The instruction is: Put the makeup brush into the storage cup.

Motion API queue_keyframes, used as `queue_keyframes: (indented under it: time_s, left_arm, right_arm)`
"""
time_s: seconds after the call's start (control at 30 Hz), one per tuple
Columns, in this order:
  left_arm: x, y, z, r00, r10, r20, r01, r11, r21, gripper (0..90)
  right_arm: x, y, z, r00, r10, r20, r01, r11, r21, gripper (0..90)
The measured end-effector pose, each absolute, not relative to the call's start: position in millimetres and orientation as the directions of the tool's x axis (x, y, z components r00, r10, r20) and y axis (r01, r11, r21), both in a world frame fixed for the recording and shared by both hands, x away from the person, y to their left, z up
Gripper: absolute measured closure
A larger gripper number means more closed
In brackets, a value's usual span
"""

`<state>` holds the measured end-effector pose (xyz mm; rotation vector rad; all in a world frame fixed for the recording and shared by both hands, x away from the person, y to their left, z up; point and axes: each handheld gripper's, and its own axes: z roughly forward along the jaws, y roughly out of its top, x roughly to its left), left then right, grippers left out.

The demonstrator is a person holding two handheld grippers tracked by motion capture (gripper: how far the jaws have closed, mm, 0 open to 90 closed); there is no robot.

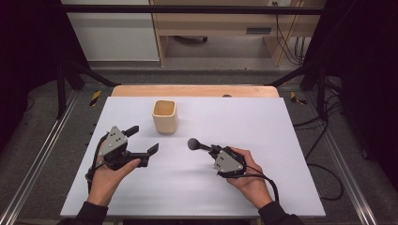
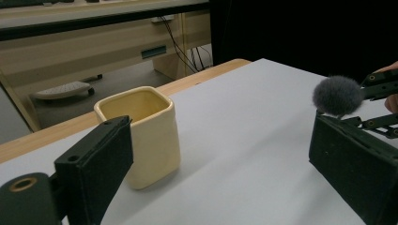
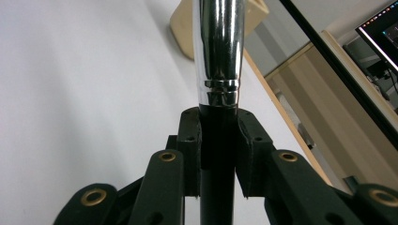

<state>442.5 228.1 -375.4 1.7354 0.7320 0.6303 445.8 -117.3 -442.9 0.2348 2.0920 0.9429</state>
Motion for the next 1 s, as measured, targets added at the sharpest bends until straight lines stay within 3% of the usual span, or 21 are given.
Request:
queue_keyframes:
  time_s: [0.37,0.67,1.0]
  left_arm:
    - [442,226,-374,0.664,0.747,0.038,0.140,-0.174,0.975,5.3]
    - [439,219,-374,0.679,0.733,0.033,0.124,-0.159,0.979,4.6]
    - [438,217,-370,0.687,0.727,0.008,0.120,-0.125,0.985,3.3]
  right_arm:
    - [452,-114,-445,-0.702,0.548,-0.456,-0.093,0.564,0.821,74.2]
    - [455,-109,-438,-0.766,0.592,-0.251,-0.018,0.370,0.929,74.1]
    - [460,-97,-427,-0.795,0.595,-0.118,0.049,0.256,0.965,74.2]
